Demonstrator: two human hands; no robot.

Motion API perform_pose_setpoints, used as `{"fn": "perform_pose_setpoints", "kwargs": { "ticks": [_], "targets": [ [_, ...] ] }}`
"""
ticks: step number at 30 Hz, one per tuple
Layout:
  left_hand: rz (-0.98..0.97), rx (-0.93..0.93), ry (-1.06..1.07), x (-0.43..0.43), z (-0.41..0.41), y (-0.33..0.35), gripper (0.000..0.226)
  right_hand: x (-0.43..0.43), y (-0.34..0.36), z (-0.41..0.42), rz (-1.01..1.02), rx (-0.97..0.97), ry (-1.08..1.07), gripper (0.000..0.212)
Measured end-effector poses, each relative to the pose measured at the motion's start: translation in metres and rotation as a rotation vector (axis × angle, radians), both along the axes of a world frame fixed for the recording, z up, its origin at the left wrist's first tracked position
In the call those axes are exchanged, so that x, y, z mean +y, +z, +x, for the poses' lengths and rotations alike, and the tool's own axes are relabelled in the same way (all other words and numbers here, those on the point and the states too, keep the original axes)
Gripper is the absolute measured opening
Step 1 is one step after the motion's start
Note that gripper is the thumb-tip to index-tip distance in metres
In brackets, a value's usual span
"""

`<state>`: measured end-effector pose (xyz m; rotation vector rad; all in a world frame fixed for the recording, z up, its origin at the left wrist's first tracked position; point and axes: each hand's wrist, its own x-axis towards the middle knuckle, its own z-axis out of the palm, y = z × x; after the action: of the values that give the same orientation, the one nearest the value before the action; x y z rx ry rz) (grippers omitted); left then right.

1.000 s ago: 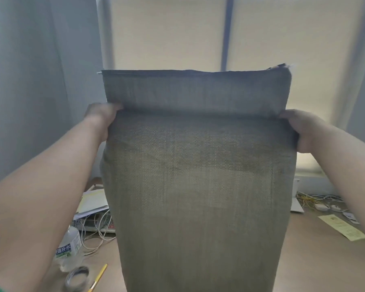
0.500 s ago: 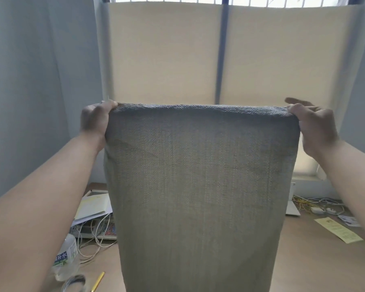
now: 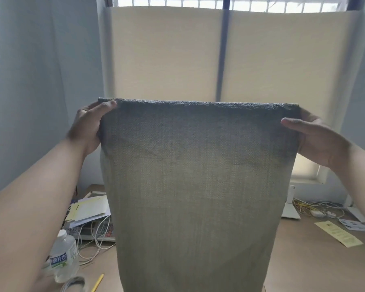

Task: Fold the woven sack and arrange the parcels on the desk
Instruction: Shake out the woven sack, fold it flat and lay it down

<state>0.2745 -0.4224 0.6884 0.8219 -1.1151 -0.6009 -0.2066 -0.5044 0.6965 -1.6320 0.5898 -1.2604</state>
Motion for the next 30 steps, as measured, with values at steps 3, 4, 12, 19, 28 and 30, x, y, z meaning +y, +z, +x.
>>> {"fn": "perform_pose_setpoints", "kwargs": {
  "ticks": [3,4,12,19,28,30],
  "targets": [
    [0.114,-0.16,-0.156,0.005,0.004,-0.004,0.027,0.0,-0.003,-0.003,0.003,0.097,0.021,0.062],
    [0.135,-0.18,-0.171,0.005,0.006,-0.006,0.039,0.001,-0.003,-0.002,-0.005,0.126,0.022,0.068],
    [0.214,-0.181,-0.184,0.004,0.012,-0.014,0.059,-0.001,-0.003,-0.001,0.0,0.129,-0.023,0.073],
    [0.339,-0.072,0.111,-0.005,0.002,-0.016,0.07,-0.019,-0.008,-0.004,0.059,0.056,-0.353,0.079],
    [0.52,-0.146,-0.052,-0.007,0.011,-0.017,0.035,-0.009,-0.007,-0.01,0.095,0.447,-0.127,0.099],
    [0.571,-0.201,-0.187,-0.001,0.019,-0.014,0.068,-0.008,-0.007,-0.012,0.146,0.479,-0.142,0.076]
  ]
}}
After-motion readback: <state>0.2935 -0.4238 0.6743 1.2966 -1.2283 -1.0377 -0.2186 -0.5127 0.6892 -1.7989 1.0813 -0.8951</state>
